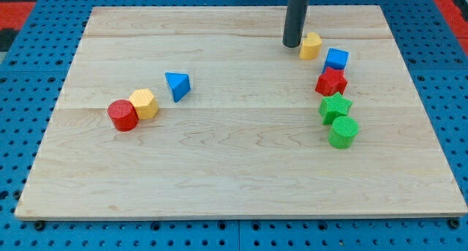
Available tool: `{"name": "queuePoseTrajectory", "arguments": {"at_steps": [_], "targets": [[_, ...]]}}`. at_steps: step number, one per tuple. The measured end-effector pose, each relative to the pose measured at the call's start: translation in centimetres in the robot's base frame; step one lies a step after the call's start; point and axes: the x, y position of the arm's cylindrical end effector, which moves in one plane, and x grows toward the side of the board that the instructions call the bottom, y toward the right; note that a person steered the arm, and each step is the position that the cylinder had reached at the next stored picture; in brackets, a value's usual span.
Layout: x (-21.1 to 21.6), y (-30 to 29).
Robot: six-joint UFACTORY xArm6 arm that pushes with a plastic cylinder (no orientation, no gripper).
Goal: Move the yellow heart close to the blue cube
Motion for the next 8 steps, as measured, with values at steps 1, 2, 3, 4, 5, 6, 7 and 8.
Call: {"name": "queuePoseTrajectory", "arguments": {"at_steps": [1,2,3,4,5,6,7,8], "targets": [[0.6,-0.6],[0.7,3.2],[0.7,6.6],[0.6,7.4],[-2.7,3.1],[-6.1,11.8],[-4.6,19.5],[-0.4,15.7]]}}
